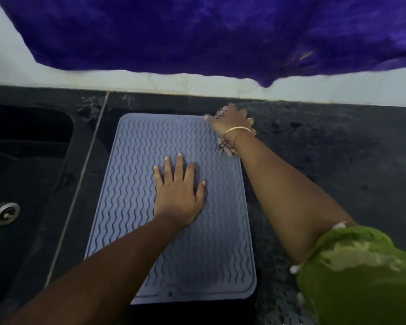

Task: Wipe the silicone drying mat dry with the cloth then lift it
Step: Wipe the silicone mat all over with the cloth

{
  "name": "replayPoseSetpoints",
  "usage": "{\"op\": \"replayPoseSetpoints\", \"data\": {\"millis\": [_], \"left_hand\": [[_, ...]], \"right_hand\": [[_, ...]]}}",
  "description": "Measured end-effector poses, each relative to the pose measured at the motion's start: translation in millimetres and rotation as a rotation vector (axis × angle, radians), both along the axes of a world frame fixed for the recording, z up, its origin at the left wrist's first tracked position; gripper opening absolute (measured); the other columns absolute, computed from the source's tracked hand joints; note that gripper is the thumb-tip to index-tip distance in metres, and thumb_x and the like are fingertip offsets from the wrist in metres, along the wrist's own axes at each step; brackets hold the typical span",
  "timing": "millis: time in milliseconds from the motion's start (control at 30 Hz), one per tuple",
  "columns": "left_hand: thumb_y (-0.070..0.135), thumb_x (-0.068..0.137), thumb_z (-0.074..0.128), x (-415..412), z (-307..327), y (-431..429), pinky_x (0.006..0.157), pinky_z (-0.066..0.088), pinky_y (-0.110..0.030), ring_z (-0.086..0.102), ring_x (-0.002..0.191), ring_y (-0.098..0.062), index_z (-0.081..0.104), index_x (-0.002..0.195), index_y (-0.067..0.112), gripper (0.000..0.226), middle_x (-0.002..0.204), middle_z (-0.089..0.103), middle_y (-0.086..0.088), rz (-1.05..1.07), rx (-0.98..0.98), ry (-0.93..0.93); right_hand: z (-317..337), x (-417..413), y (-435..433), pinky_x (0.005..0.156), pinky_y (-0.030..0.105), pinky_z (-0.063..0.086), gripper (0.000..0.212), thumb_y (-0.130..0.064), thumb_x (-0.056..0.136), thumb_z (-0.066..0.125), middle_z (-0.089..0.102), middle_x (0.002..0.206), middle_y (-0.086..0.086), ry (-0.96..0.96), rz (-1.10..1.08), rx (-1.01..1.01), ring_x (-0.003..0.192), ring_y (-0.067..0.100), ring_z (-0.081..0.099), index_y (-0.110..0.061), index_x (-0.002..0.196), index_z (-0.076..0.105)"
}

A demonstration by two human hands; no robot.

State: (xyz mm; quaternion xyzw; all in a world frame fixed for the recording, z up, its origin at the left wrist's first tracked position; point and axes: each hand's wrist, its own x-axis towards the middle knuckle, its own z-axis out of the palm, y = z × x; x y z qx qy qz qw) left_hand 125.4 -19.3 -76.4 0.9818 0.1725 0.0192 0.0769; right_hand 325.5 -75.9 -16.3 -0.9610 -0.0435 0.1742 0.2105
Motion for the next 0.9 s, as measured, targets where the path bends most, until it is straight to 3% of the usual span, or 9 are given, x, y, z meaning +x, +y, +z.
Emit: {"op": "replayPoseSetpoints", "data": {"millis": [67,200,433,567,733,833,900], "left_hand": [[0.057,0.091,0.009,1,0,0,0.112,-0.012,-0.051,-0.002,0.144,-0.033,0.024,0.143,0.023,0.064,0.158,0.01,-0.009,0.006,0.011,0.005],[0.055,0.091,0.012,0,0,-1,0.113,-0.01,-0.052,-0.001,0.144,-0.034,0.025,0.143,0.023,0.063,0.158,0.011,-0.01,0.003,-0.004,-0.008],[0.055,0.091,0.012,-1,2,-1,0.112,-0.011,-0.052,-0.001,0.144,-0.035,0.026,0.144,0.022,0.064,0.158,0.01,-0.011,-0.013,0.013,0.007],[0.056,0.09,0.009,-1,1,0,0.113,-0.012,-0.053,-0.005,0.144,-0.034,0.022,0.147,0.022,0.067,0.158,0.005,-0.01,-0.025,0.004,0.022],[0.056,0.091,0.009,-1,1,1,0.113,-0.011,-0.053,-0.005,0.144,-0.033,0.02,0.146,0.023,0.065,0.159,0.005,-0.009,-0.017,0.019,0.027],[0.055,0.092,0.011,-1,1,0,0.113,-0.011,-0.053,-0.005,0.144,-0.033,0.02,0.146,0.023,0.064,0.159,0.005,-0.009,-0.019,0.003,0.024],[0.055,0.091,0.011,-1,1,0,0.113,-0.01,-0.053,-0.004,0.144,-0.033,0.022,0.146,0.023,0.065,0.158,0.006,-0.009,-0.011,-0.005,0.012]], "right_hand": [[-7,-4,-5,0.101,0.058,0.031,0.076,-0.051,0.084,0.055,0.022,0.151,0.016,-0.112,0.125,-0.176,0.133,0.045,0.025,-0.022,0.145,0.021],[-5,-27,-21,0.093,0.053,0.041,0.06,-0.035,0.087,0.054,0.031,0.14,0.017,-0.232,0.207,-0.22,0.122,0.043,0.039,-0.023,0.141,0.031],[-17,-127,-62,0.071,0.042,0.051,0.06,-0.04,0.083,0.057,0.039,0.121,0.016,-0.319,0.213,-0.313,0.102,0.038,0.05,-0.022,0.137,0.036],[-13,-77,-44,0.079,0.044,0.049,0.043,-0.037,0.087,0.054,0.041,0.125,0.017,-0.294,0.113,-0.166,0.106,0.04,0.052,-0.019,0.126,0.05],[-5,1,-2,0.084,0.043,0.048,0.049,-0.039,0.087,0.055,0.036,0.138,0.017,-0.172,0.097,-0.237,0.115,0.038,0.051,-0.015,0.129,0.049],[-2,-8,-9,0.087,0.042,0.047,0.05,-0.037,0.086,0.054,0.034,0.14,0.017,-0.114,0.121,-0.219,0.115,0.038,0.05,-0.015,0.131,0.048],[-7,-49,-30,0.085,0.043,0.048,0.048,-0.034,0.085,0.054,0.037,0.132,0.017,-0.19,0.176,-0.2,0.112,0.038,0.05,-0.017,0.129,0.046]]}}
